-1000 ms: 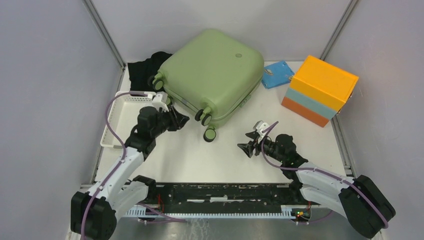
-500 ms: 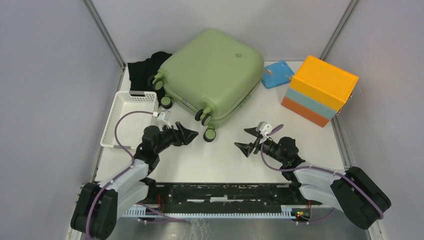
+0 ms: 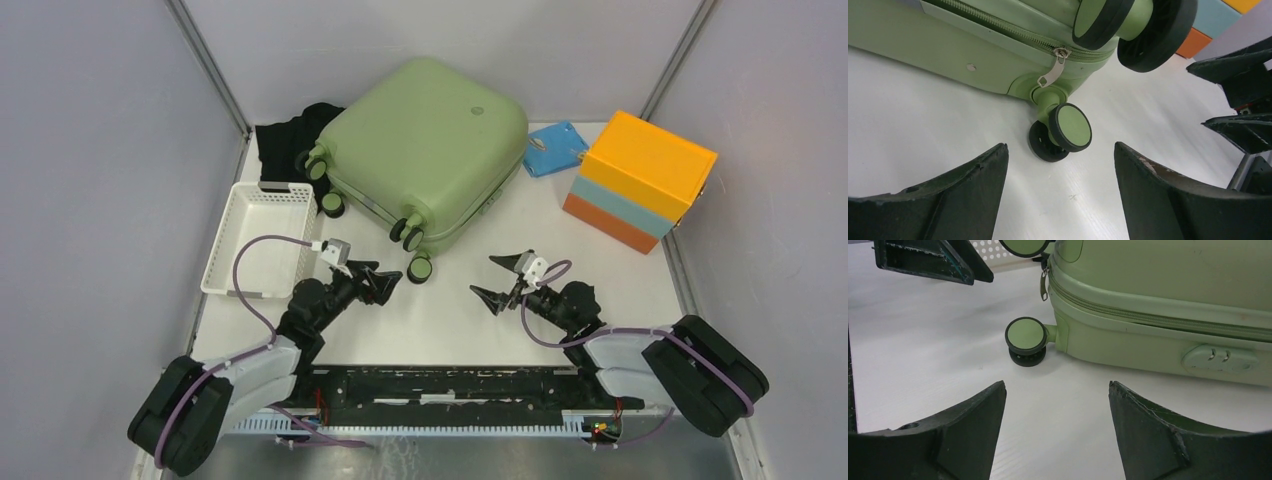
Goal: Open, take out, and arrange the luggage
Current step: Adjust the luggage at the center of the board.
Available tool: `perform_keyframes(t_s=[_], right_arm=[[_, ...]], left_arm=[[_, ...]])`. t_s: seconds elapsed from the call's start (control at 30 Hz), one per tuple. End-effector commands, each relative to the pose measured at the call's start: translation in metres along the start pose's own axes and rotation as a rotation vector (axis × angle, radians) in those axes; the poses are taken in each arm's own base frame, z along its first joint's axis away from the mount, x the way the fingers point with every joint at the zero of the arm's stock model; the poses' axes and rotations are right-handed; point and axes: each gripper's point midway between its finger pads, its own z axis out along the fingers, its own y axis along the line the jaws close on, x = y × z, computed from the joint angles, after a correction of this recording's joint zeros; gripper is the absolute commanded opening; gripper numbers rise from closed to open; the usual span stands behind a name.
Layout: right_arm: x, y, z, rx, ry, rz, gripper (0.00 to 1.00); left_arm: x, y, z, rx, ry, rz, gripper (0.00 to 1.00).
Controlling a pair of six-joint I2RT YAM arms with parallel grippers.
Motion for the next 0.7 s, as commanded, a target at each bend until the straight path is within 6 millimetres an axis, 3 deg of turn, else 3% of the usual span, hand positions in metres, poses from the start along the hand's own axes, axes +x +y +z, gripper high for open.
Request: perform_keyframes(t_s=[0.0, 0.1, 0.33, 0.5, 0.67], right_arm=[[-0.012, 0.000, -0.009, 0.014, -0.060, -0.070, 0.81], [-0.013, -0.002, -0.009, 0.028, -0.058, -0.069, 0.81], [-0.008, -0.001, -0.019, 0.047, -0.049, -0.062, 0.81], [-0.007, -0.002, -0.022, 0.066, -0.054, -0.047, 0.80], [0.002, -0.006, -0.025, 0.089, -0.020, -0.052, 0.79]], left_arm=[[-0.039, -0.017, 0.011, 0.074, -0.127, 0.097, 0.83], [-0.045, -0.024, 0.011, 0.101, -0.132, 0.106, 0.84], [-0.043, -0.019, 0.002, 0.058, -0.106, 0.103, 0.88], [-0.035, -0.028, -0.002, 0.117, -0.076, 0.105, 0.81], [-0.032, -0.022, 0.002, 0.107, -0.094, 0.153, 0.78]])
